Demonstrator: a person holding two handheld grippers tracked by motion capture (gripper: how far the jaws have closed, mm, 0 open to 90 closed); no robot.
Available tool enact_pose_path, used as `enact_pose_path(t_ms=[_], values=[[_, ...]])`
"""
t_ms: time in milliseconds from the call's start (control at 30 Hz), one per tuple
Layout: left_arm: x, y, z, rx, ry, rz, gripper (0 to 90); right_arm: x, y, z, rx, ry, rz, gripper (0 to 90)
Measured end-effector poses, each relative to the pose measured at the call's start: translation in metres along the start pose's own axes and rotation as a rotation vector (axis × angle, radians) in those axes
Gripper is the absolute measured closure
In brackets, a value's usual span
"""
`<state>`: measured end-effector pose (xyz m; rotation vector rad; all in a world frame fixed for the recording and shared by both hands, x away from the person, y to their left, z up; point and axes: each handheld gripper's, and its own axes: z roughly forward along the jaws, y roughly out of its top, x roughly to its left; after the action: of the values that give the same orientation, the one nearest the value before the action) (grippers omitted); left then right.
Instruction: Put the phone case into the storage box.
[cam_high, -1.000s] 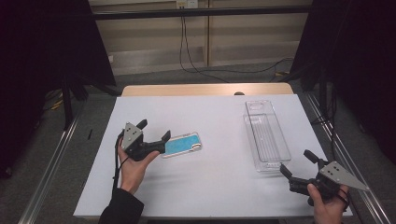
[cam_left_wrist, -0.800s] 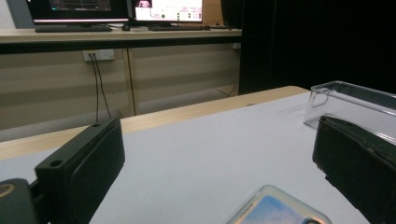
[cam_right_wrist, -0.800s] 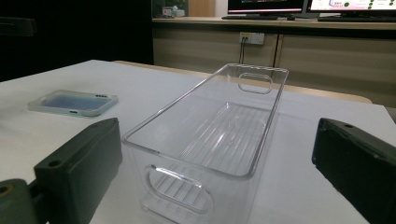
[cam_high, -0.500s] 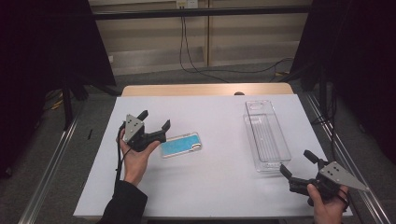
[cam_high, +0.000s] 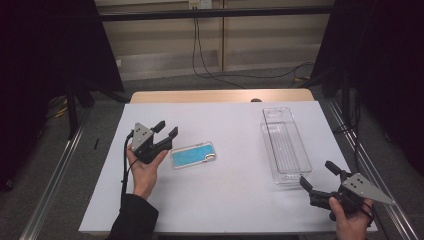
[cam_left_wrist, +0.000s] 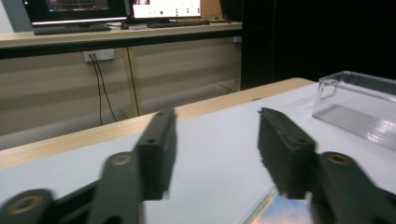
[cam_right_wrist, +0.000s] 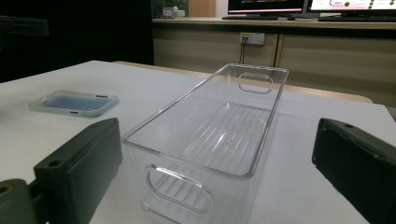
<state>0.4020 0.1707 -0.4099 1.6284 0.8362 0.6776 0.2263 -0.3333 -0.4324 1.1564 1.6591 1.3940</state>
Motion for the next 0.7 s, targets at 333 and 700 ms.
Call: enact_pose_path(t_ms=[333,700], values=[[0.001,-0.002,0.004,0.097,-0.050,-0.031,83.5,0.001,0.000,0.000,-0.001,-0.002,0.007,0.7],[0.010,-0.005,0.013,0.268,-0.056,-0.064,90.0,0.000,0.000,0.000,-0.003,0.001,0.001,0.5]])
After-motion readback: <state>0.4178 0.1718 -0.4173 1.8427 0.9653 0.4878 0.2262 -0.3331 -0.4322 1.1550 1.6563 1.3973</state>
